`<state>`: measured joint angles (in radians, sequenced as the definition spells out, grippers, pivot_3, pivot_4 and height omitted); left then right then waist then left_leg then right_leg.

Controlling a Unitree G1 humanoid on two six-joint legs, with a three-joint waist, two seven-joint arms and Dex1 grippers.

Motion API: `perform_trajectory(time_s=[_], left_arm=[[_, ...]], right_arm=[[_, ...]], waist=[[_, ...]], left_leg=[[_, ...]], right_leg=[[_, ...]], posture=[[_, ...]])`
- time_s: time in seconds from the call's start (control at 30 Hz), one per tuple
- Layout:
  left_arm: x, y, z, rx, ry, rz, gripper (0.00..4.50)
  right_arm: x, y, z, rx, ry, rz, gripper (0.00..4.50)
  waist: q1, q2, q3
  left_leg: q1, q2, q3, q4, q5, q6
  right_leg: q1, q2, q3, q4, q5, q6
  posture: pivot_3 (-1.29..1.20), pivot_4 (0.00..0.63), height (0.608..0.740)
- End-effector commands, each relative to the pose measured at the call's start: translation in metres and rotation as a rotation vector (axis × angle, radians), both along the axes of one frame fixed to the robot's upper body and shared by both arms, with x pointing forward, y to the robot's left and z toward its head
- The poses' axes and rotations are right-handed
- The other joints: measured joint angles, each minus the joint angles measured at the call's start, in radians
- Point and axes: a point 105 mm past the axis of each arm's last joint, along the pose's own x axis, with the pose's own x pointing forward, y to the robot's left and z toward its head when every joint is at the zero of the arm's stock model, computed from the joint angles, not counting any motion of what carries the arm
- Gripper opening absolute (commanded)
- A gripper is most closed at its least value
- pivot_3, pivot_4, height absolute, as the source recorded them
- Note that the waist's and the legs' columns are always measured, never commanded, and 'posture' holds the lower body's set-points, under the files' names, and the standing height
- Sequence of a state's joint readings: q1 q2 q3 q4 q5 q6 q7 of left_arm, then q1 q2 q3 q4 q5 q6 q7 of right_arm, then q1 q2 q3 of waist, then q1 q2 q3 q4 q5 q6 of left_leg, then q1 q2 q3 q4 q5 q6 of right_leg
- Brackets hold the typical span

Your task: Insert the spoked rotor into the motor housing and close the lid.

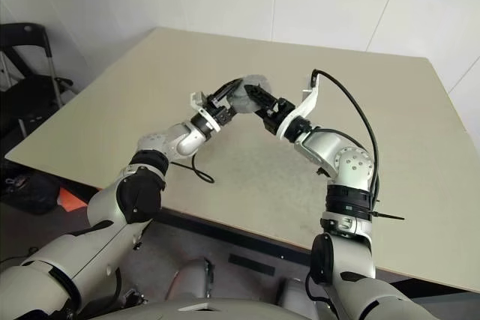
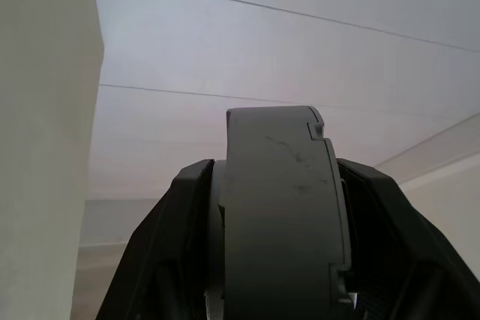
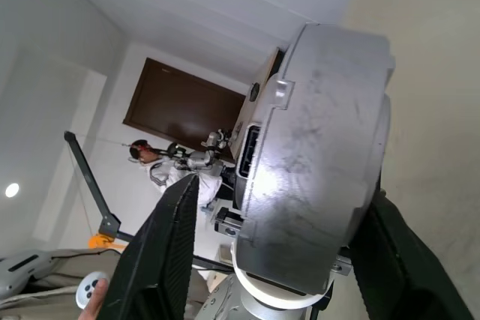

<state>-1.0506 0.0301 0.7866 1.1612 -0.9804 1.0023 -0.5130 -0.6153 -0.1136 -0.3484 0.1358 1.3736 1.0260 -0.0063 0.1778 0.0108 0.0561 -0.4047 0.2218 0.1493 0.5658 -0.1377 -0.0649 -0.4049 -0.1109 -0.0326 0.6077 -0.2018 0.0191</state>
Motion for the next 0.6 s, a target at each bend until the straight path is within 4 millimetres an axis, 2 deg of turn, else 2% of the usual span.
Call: perform_trajectory(time_s=[0.03,0.23,0.37,0.4,0.47,0.6], left_arm=[[0.003,0.001,0.020,-0.029,-0.065,0.004,2.11],[0.009,0.009,0.018,0.008,-0.078,0.071,2.11],[0.021,0.031,0.015,0.031,-0.075,0.201,2.11],[0.025,0.037,0.013,0.051,-0.076,0.245,2.11],[0.036,0.065,0.001,0.117,-0.032,0.403,2.11],[0.042,0.103,-0.016,0.181,0.034,0.555,2.11]], right_arm=[[0.006,-0.005,0.011,-0.053,-0.059,-0.067,4.48],[0.015,-0.012,-0.003,-0.156,-0.047,-0.150,4.48],[0.022,-0.018,-0.012,-0.187,-0.019,-0.200,4.48],[0.022,-0.018,-0.013,-0.189,-0.015,-0.203,4.48],[0.024,-0.020,-0.016,-0.200,-0.008,-0.214,4.48],[0.025,-0.023,-0.017,-0.209,-0.005,-0.226,4.48]], waist=[[0.000,0.000,0.000],[0.000,0.000,0.000],[-0.002,0.000,0.000],[-0.002,0.000,0.000],[-0.002,0.000,0.000],[-0.009,0.000,0.000]], left_leg=[[0.000,0.000,0.000,0.000,0.000,0.000],[0.000,0.000,0.000,0.000,0.000,0.000],[0.000,0.000,0.000,0.000,0.000,0.000],[0.000,0.000,0.000,0.000,0.000,0.000],[0.000,0.000,0.000,0.000,0.000,0.000],[0.001,0.001,0.000,0.000,0.000,0.000]], right_leg=[[0.000,0.000,0.000,0.000,0.000,0.000],[0.000,0.000,0.000,0.000,0.000,0.000],[0.000,0.000,0.000,0.000,0.000,0.000],[0.000,0.000,0.000,0.000,0.000,0.000],[0.000,0.000,0.000,0.000,0.000,0.000],[0.000,0.001,0.001,0.000,0.000,0.000]], posture=[[0.00,0.000,0.740],[0.00,0.000,0.740],[0.00,0.000,0.740],[0.00,0.000,0.740],[0.00,0.000,0.740],[0.00,0.000,0.740]])
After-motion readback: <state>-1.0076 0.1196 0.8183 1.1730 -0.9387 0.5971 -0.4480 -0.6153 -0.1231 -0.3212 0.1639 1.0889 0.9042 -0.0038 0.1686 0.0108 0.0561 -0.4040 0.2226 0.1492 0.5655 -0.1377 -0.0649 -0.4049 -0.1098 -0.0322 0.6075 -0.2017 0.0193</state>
